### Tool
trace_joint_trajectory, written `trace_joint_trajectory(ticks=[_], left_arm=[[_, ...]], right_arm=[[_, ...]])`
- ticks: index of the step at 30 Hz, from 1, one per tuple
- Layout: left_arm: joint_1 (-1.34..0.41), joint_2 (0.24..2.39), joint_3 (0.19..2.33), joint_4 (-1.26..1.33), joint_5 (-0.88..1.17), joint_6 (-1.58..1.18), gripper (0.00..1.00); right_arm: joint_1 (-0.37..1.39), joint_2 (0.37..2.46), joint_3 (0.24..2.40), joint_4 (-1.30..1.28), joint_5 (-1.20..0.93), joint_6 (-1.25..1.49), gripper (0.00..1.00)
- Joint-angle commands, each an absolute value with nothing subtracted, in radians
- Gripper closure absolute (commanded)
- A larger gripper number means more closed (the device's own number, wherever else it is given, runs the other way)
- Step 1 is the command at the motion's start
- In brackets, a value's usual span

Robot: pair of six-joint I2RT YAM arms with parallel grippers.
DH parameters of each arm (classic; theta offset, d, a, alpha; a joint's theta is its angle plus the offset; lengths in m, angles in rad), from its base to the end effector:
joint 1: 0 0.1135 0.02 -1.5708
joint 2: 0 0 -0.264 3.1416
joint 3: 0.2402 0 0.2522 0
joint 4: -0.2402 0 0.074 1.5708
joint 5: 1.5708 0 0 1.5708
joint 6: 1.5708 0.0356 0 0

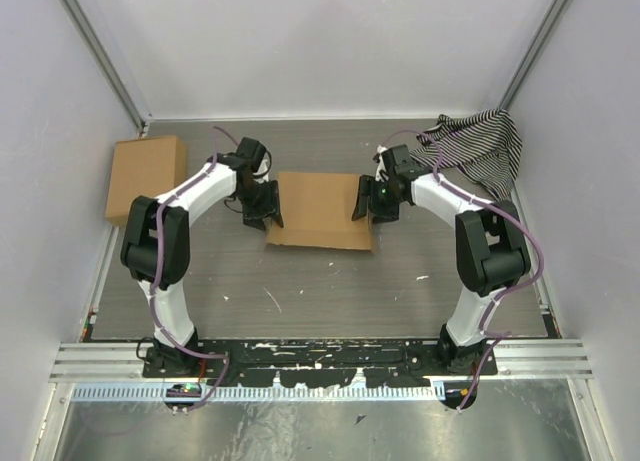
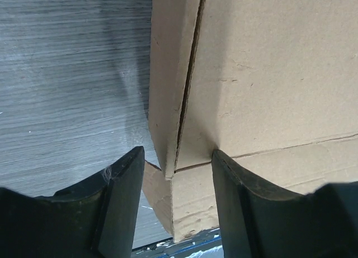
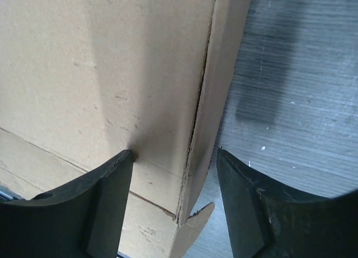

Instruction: Fold the paper box

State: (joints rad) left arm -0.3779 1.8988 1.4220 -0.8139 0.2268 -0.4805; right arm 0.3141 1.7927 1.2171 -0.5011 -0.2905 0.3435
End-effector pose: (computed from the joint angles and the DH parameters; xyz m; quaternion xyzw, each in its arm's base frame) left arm 0.3505 -0.1477 0.1999 -0.0347 0.9834 -0.1596 0.0795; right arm 0.3464 0.1232 0.1928 -0.0213 0.9598 0.2110 0.1837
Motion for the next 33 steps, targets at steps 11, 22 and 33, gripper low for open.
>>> trace_joint_trajectory(ticks=[11, 22, 33], left_arm=[[-0.38, 2.012, 1.558, -0.81, 0.217, -0.472, 0.45], [-0.378, 2.097, 1.723, -0.902, 0.16, -0.455, 0.42], [-0.34, 1.801, 1.55, -0.886, 0.099, -0.456, 0.32]], right_arm=[[0.315, 1.899, 1.331, -0.433, -0.342, 0.359, 0.37], [0.309, 1.967, 1.496, -0.476, -0.262, 0.346, 0.35], [0.255, 1.737, 1.369, -0.475, -0.318, 0.319, 0.21]])
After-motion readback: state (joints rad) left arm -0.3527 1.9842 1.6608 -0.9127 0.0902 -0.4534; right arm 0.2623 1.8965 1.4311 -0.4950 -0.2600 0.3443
